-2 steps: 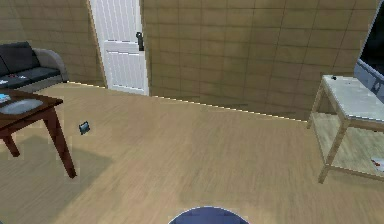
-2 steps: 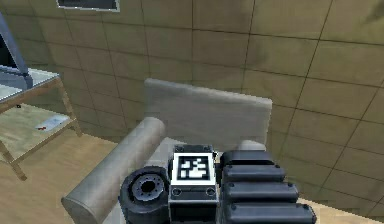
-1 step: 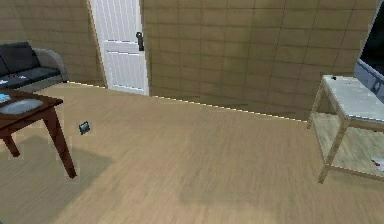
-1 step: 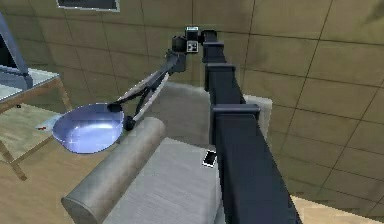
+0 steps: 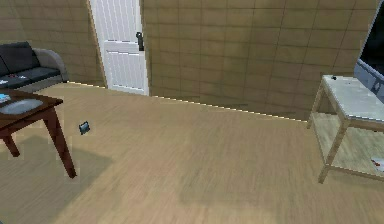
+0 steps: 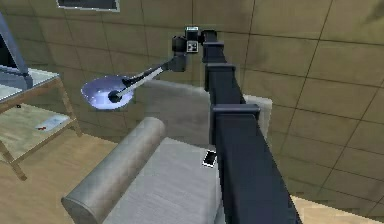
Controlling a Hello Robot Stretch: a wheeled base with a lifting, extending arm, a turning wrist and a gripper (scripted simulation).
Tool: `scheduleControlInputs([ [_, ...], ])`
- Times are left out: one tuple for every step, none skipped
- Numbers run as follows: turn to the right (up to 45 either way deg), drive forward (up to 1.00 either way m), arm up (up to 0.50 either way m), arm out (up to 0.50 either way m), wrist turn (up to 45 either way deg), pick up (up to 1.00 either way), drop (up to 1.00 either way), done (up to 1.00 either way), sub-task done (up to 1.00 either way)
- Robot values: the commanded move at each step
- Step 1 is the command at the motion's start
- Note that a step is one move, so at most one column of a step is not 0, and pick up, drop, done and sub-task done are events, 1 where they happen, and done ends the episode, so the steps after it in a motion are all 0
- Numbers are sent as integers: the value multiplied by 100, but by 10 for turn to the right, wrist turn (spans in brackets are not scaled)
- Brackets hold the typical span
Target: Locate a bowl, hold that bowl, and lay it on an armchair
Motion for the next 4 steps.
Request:
scheduleControlInputs([
  [0,0,0,0,450,0,0,0,0],
  [0,0,0,0,390,0,0,0,0],
  [0,0,-38,0,0,0,0,0,0],
  [0,0,-32,0,0,0,0,0,0],
])
